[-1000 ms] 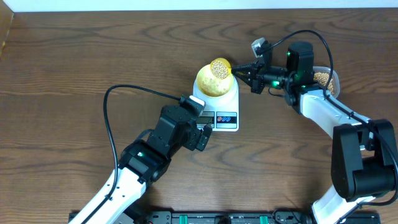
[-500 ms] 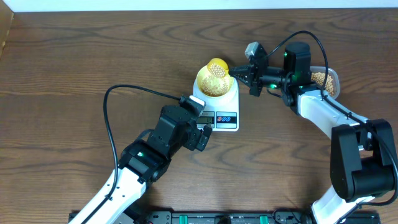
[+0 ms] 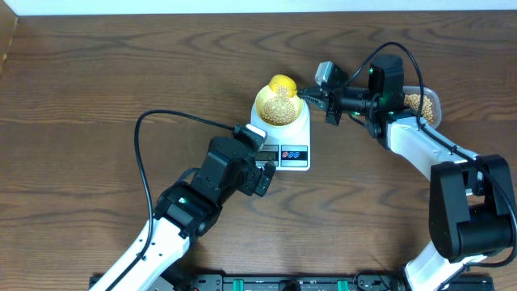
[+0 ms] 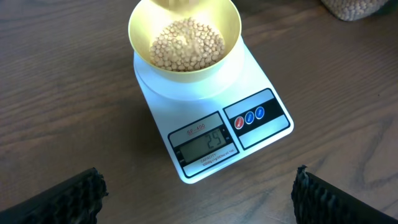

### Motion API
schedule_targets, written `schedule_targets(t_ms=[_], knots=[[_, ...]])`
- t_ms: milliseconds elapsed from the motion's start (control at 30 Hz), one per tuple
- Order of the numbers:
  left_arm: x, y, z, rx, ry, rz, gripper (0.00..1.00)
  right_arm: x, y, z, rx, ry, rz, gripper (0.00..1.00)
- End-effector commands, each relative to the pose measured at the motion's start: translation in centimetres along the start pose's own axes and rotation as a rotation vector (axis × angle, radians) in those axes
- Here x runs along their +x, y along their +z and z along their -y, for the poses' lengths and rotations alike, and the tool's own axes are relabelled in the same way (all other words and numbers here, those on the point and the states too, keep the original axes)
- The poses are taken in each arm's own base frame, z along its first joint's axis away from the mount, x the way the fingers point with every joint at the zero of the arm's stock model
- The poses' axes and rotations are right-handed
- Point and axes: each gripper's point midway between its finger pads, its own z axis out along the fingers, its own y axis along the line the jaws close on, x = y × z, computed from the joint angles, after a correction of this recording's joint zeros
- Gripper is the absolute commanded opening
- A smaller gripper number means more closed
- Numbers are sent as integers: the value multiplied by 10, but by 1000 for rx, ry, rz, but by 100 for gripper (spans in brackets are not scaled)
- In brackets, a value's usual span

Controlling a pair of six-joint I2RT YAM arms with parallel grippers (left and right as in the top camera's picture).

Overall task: Scoop item into bowl and weigh 50g on scale
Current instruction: 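Tip the scoop with the right gripper to pour soybeans into the bowl, then move the empty scoop back right to the soybean tub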

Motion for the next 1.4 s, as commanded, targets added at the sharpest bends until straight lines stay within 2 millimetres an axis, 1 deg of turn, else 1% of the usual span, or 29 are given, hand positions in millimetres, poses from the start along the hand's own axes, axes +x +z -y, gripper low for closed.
schedule_targets(t_ms=[0, 200, 400, 500, 633, 767, 933, 1000, 1100, 1233, 1367], knots=[[-1, 0, -3, -15, -19, 4, 98, 0, 3, -6, -22, -142, 7, 1], [-1, 0, -3, -15, -19, 4, 98, 0, 3, -6, -25, -248, 11, 1], [-1, 0, -3, -15, -19, 4, 98, 0, 3, -7, -29, -243, 12, 1], [-1, 0, -3, -15, -19, 4, 98, -1, 3, -9, -39, -161, 16, 1], [-1, 0, -3, -15, -19, 4, 98, -4, 3, -16, -80, -4, 34, 1], [-1, 0, -3, -15, -19, 4, 98, -9, 2, -24, -136, 227, 47, 1], [-1, 0, -3, -15, -19, 4, 98, -11, 0, -22, -144, 600, 30, 1], [-1, 0, -3, -15, -19, 4, 98, -10, -3, -19, -137, 702, 26, 1], [-1, 0, -3, -15, -19, 4, 98, -9, -12, -8, -111, 810, 34, 1], [-1, 0, -3, -15, -19, 4, 98, -11, -30, 8, -64, 877, 62, 1], [-1, 0, -3, -15, -19, 4, 98, -22, -52, 23, -15, 909, 98, 1]])
